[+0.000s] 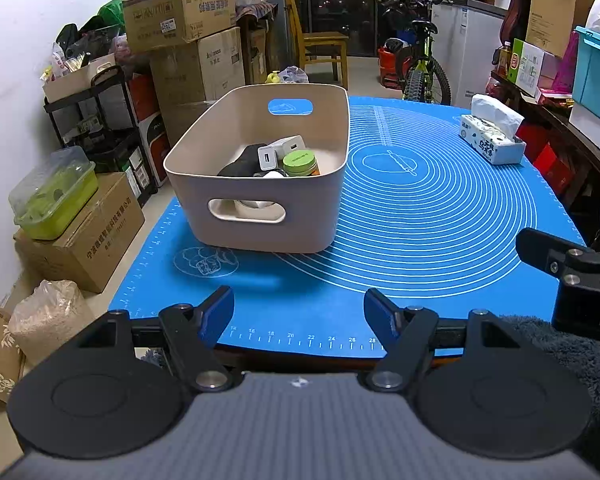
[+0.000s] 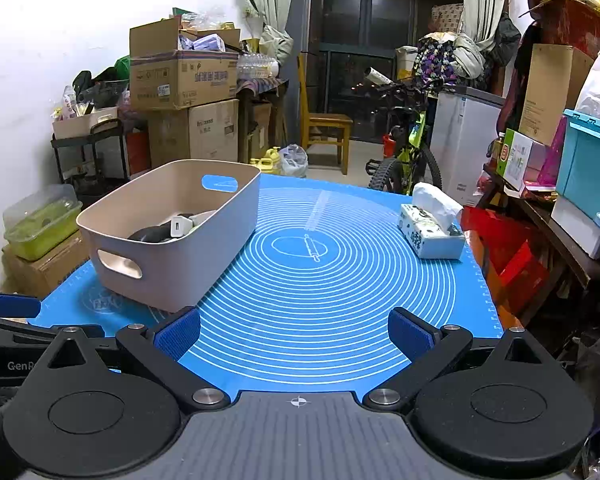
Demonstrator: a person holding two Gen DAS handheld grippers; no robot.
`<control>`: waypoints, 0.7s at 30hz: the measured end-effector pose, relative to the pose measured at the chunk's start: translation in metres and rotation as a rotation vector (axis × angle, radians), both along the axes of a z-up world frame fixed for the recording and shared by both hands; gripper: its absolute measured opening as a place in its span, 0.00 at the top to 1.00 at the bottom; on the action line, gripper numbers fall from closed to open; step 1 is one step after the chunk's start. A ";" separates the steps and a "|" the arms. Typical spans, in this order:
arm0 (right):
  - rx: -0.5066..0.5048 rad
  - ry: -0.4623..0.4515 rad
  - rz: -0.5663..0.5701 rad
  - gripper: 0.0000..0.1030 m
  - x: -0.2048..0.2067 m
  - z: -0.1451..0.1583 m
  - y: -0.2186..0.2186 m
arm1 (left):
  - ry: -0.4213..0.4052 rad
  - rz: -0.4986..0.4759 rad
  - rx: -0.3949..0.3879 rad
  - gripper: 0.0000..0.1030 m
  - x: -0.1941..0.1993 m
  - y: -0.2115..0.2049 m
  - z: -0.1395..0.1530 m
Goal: Organize rigid objects
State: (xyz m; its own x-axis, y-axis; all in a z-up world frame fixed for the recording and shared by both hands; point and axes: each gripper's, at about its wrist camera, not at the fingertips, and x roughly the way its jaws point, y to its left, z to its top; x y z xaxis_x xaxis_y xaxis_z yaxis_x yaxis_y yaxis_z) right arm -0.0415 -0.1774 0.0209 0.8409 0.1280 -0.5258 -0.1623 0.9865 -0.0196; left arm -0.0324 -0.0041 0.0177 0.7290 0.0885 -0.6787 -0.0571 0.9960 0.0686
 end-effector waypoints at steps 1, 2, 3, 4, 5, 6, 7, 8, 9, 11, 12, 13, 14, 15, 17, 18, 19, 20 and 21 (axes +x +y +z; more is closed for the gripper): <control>0.000 0.000 0.000 0.03 0.000 0.000 0.000 | 0.001 0.000 0.000 0.30 0.000 0.000 0.000; -0.001 -0.002 0.000 0.03 0.000 0.000 0.000 | 0.001 0.001 -0.001 0.30 0.000 0.000 0.000; -0.001 -0.002 0.000 0.03 0.000 0.000 0.000 | 0.002 0.001 -0.002 0.30 0.000 0.000 0.000; 0.000 -0.001 -0.001 0.03 0.000 0.000 0.001 | 0.002 0.002 -0.002 0.30 0.000 0.000 0.000; 0.000 -0.001 -0.001 0.03 0.000 0.000 0.001 | 0.002 0.002 -0.002 0.30 0.000 -0.001 0.000; 0.001 -0.001 -0.001 0.03 0.000 0.000 0.001 | 0.002 0.002 -0.002 0.30 0.000 -0.001 0.000; 0.002 -0.001 -0.002 0.03 0.000 0.000 0.000 | 0.001 0.002 0.000 0.30 0.000 -0.001 0.000; 0.002 0.000 -0.003 0.03 -0.001 0.000 0.000 | 0.001 0.001 0.000 0.30 0.000 -0.001 0.000; 0.003 -0.001 -0.003 0.03 -0.001 0.001 -0.001 | 0.002 0.001 0.000 0.30 0.000 -0.001 0.000; 0.004 -0.001 -0.002 0.03 -0.001 0.001 -0.003 | 0.002 0.000 0.001 0.30 0.001 -0.002 0.000; 0.003 -0.001 -0.003 0.03 -0.001 0.001 -0.002 | 0.002 0.001 0.001 0.30 0.001 -0.002 0.000; 0.003 -0.001 -0.003 0.03 -0.001 0.001 -0.003 | 0.001 0.001 0.000 0.30 0.001 -0.002 0.000; 0.004 0.000 -0.002 0.03 -0.001 0.001 -0.003 | 0.002 0.000 0.001 0.30 0.001 -0.002 0.000; 0.003 0.000 -0.002 0.03 -0.001 0.001 -0.003 | 0.002 0.000 0.002 0.30 0.001 -0.002 0.000; 0.005 0.005 -0.001 0.03 -0.001 0.001 -0.004 | 0.002 0.000 0.002 0.30 0.001 -0.002 0.000; 0.006 0.008 -0.002 0.03 0.000 0.001 -0.004 | 0.002 0.001 0.002 0.30 0.001 -0.002 0.000; 0.007 0.010 -0.004 0.03 0.000 0.001 -0.004 | 0.002 0.001 0.001 0.30 0.001 -0.002 0.000; 0.008 0.011 -0.005 0.03 0.000 0.001 -0.005 | 0.002 0.001 0.001 0.30 0.001 -0.002 0.000; 0.007 0.012 -0.006 0.03 0.000 0.000 -0.004 | 0.002 0.001 0.001 0.30 0.001 -0.002 0.000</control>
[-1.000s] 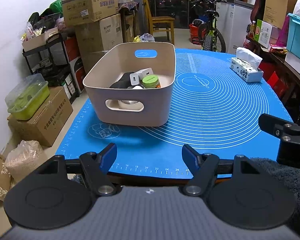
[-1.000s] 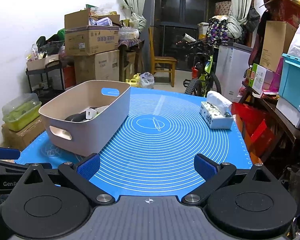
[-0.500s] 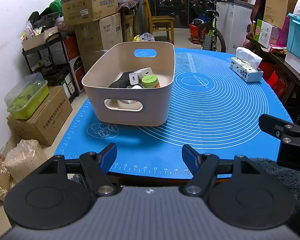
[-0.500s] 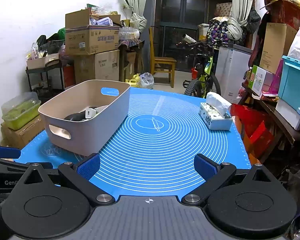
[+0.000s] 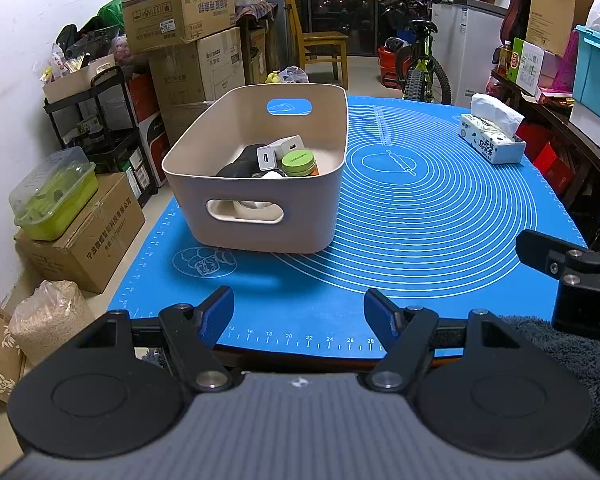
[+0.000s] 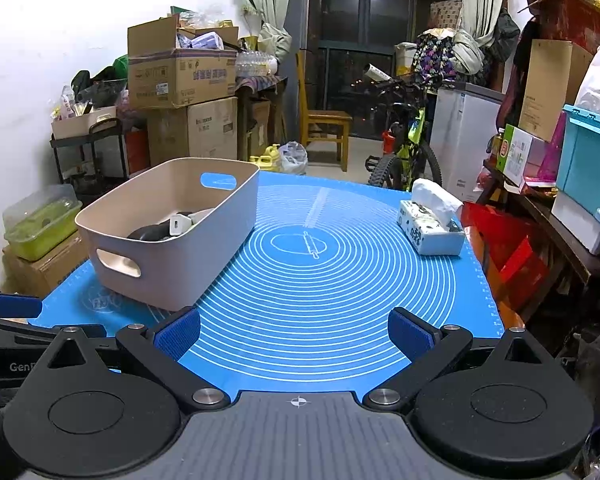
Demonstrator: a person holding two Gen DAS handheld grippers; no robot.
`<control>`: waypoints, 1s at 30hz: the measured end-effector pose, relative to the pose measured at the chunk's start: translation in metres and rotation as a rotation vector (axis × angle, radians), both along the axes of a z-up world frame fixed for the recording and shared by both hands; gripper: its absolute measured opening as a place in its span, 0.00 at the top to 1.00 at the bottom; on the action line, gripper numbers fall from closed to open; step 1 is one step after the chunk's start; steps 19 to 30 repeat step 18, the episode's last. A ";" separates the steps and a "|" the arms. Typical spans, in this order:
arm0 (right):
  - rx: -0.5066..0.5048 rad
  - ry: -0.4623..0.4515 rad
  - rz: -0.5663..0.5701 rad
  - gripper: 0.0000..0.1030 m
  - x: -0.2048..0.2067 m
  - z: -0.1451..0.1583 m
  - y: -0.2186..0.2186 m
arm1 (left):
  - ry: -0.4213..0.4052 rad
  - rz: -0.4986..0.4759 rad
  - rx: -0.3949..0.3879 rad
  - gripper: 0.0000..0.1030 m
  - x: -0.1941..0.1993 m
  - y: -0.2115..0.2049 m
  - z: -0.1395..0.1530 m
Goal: Organize rigid objects
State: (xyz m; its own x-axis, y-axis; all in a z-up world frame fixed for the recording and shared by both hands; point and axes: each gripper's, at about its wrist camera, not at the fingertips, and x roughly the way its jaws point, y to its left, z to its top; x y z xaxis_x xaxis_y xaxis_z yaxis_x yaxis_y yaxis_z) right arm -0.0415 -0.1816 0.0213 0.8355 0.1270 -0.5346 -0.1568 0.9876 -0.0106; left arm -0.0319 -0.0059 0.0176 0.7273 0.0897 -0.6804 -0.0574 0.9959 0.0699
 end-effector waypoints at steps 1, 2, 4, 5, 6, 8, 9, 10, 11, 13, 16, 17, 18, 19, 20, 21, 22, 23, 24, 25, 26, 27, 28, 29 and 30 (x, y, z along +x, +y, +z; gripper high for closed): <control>-0.001 0.000 0.001 0.03 0.000 0.000 0.000 | 0.000 0.000 0.000 0.30 0.000 0.000 0.000; -0.001 -0.001 0.001 0.03 0.000 0.000 0.000 | -0.001 -0.001 0.000 0.30 0.000 0.000 0.000; -0.004 0.001 0.002 0.03 0.001 0.000 0.000 | -0.001 -0.001 0.000 0.30 0.000 0.000 0.000; -0.004 0.000 0.002 0.03 0.001 0.000 0.000 | 0.000 -0.001 0.000 0.30 0.000 0.000 0.000; -0.003 0.000 0.002 0.03 0.001 0.000 0.000 | 0.000 -0.001 0.001 0.30 0.000 0.000 0.000; -0.004 0.000 0.001 0.03 0.001 0.000 0.000 | 0.000 0.001 0.000 0.30 0.000 0.000 0.000; -0.004 0.001 0.001 0.03 0.001 0.000 0.001 | 0.001 0.002 -0.001 0.30 0.000 0.000 0.000; -0.004 0.001 0.001 0.03 0.001 0.000 0.001 | 0.002 0.003 -0.002 0.30 0.001 0.000 0.000; -0.004 0.000 0.001 0.03 0.001 0.000 0.000 | 0.003 0.005 -0.004 0.30 0.001 0.000 0.000; 0.000 0.000 -0.001 0.03 0.001 0.000 0.000 | 0.005 0.006 -0.009 0.30 0.002 0.000 0.000; 0.005 0.003 -0.002 0.03 0.003 -0.002 -0.001 | 0.007 0.004 -0.008 0.30 0.002 -0.002 0.000; 0.006 0.003 -0.002 0.03 0.003 -0.002 -0.002 | 0.008 0.002 -0.006 0.30 0.003 -0.003 -0.001; 0.007 0.004 -0.002 0.03 0.003 -0.002 -0.003 | 0.010 -0.001 -0.004 0.30 0.003 -0.004 -0.001; 0.007 0.004 -0.002 0.03 0.003 -0.002 -0.003 | 0.010 -0.001 -0.004 0.30 0.003 -0.004 -0.001; 0.007 0.004 -0.002 0.03 0.003 -0.002 -0.003 | 0.010 -0.001 -0.004 0.30 0.003 -0.004 -0.001; 0.007 0.004 -0.002 0.03 0.003 -0.002 -0.003 | 0.010 -0.001 -0.004 0.30 0.003 -0.004 -0.001; 0.007 0.004 -0.002 0.03 0.003 -0.002 -0.003 | 0.010 -0.001 -0.004 0.30 0.003 -0.004 -0.001; 0.007 0.004 -0.002 0.03 0.003 -0.002 -0.003 | 0.010 -0.001 -0.004 0.30 0.003 -0.004 -0.001; 0.007 0.004 -0.002 0.03 0.003 -0.002 -0.003 | 0.010 -0.001 -0.004 0.30 0.003 -0.004 -0.001; 0.007 0.004 -0.002 0.03 0.003 -0.002 -0.003 | 0.010 -0.001 -0.004 0.30 0.003 -0.004 -0.001; 0.007 0.004 -0.002 0.03 0.003 -0.002 -0.003 | 0.010 -0.001 -0.004 0.30 0.003 -0.004 -0.001; 0.007 0.004 -0.002 0.03 0.003 -0.002 -0.003 | 0.010 -0.001 -0.004 0.30 0.003 -0.004 -0.001; 0.007 0.004 -0.002 0.03 0.003 -0.002 -0.003 | 0.010 -0.001 -0.004 0.30 0.003 -0.004 -0.001; 0.007 0.004 -0.002 0.03 0.003 -0.002 -0.003 | 0.010 -0.001 -0.004 0.30 0.003 -0.004 -0.001; 0.007 0.004 -0.002 0.03 0.003 -0.002 -0.003 | 0.010 -0.001 -0.004 0.30 0.003 -0.004 -0.001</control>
